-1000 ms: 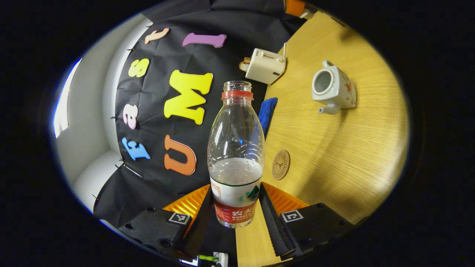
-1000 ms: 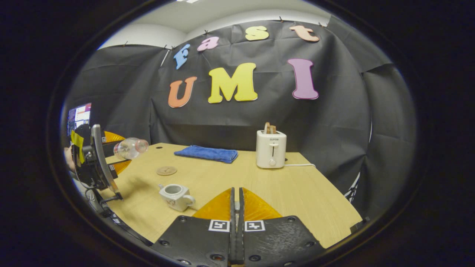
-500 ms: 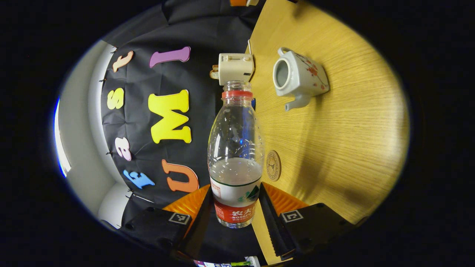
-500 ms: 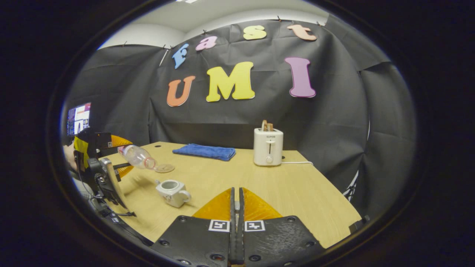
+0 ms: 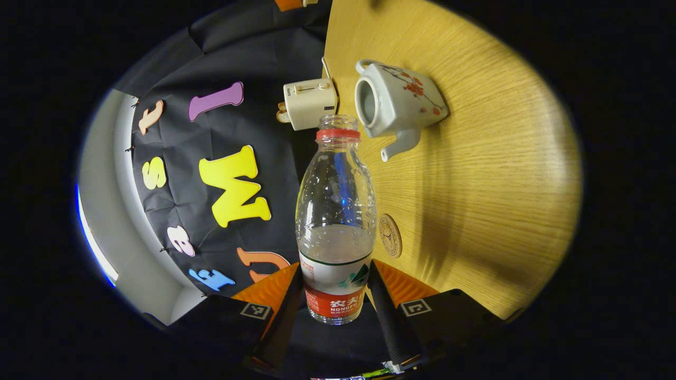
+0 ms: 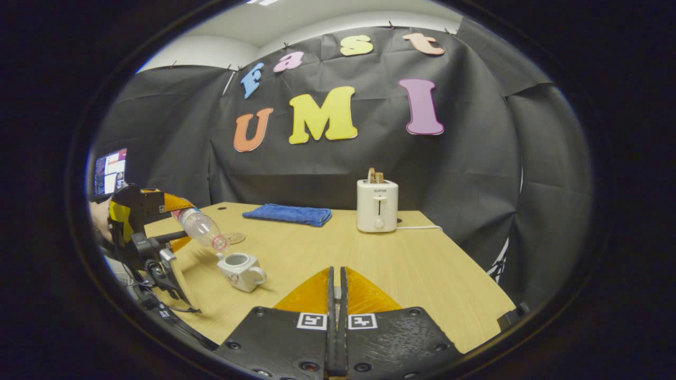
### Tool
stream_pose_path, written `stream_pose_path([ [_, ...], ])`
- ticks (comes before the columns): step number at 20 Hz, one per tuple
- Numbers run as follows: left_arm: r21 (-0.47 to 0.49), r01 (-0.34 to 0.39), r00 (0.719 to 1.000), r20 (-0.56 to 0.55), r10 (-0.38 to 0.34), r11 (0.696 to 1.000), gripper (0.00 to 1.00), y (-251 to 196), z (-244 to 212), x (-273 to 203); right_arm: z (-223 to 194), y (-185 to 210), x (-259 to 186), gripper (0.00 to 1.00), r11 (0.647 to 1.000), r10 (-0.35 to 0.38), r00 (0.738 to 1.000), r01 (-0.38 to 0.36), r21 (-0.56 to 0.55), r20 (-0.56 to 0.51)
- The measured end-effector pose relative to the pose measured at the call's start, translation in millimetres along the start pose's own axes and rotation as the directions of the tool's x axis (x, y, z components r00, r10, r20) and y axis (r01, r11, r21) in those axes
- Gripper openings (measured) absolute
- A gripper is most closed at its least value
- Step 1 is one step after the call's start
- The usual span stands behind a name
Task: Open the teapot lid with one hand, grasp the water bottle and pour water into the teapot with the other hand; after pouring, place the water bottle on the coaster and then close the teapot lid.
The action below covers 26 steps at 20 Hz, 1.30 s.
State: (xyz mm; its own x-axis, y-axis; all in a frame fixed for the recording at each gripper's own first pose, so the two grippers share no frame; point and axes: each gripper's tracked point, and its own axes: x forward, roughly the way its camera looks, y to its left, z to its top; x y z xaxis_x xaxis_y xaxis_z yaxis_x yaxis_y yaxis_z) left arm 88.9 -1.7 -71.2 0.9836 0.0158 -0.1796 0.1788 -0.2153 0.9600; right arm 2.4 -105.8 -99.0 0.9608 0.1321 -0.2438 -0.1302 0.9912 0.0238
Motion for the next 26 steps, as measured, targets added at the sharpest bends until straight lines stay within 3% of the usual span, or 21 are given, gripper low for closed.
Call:
stream_pose_path([
  [10,0.131,-0.034,0.999,-0.010,0.035,0.991,0.77,21.9,7.9,0.7,0.2,-8.1,-2.3,0.00,1.000,-0.008,1.000,0.008,0.006,0.011],
  [11,0.143,-0.035,0.999,-0.011,0.037,0.989,0.74,24.1,7.1,1.0,0.0,-9.1,-2.4,0.00,1.000,-0.009,1.000,0.009,0.007,0.011],
  [18,0.217,-0.054,0.998,-0.013,0.058,0.975,0.74,36.9,8.2,1.7,1.5,-9.4,-2.7,0.00,1.000,-0.009,1.000,0.009,0.006,0.017],
  [19,0.227,-0.056,0.998,-0.013,0.060,0.972,0.77,39.6,8.2,0.5,1.1,-9.7,-3.7,0.00,1.000,-0.009,1.000,0.009,0.006,0.019],
  [20,0.239,-0.057,0.998,-0.012,0.062,0.969,0.74,41.6,9.1,2.0,1.4,-10.1,-4.3,0.00,1.000,-0.010,1.000,0.010,0.004,0.019],
  [21,0.251,-0.057,0.998,-0.010,0.061,0.966,0.77,42.8,9.7,1.4,0.4,-11.1,-5.2,0.00,1.000,-0.012,1.000,0.012,0.004,0.020],
  [24,0.286,-0.055,0.998,-0.008,0.060,0.957,0.74,44.4,11.2,1.4,1.9,-12.7,-5.1,0.00,1.000,-0.014,1.000,0.014,0.007,0.023],
  [25,0.291,-0.056,0.998,-0.008,0.061,0.955,0.77,45.5,10.9,0.1,1.5,-13.9,-4.8,0.00,1.000,-0.015,1.000,0.015,0.008,0.024],
  [26,0.298,-0.058,0.998,-0.006,0.063,0.953,0.74,47.3,12.1,0.5,0.7,-14.4,-5.1,0.00,1.000,-0.015,1.000,0.015,0.009,0.023],
])
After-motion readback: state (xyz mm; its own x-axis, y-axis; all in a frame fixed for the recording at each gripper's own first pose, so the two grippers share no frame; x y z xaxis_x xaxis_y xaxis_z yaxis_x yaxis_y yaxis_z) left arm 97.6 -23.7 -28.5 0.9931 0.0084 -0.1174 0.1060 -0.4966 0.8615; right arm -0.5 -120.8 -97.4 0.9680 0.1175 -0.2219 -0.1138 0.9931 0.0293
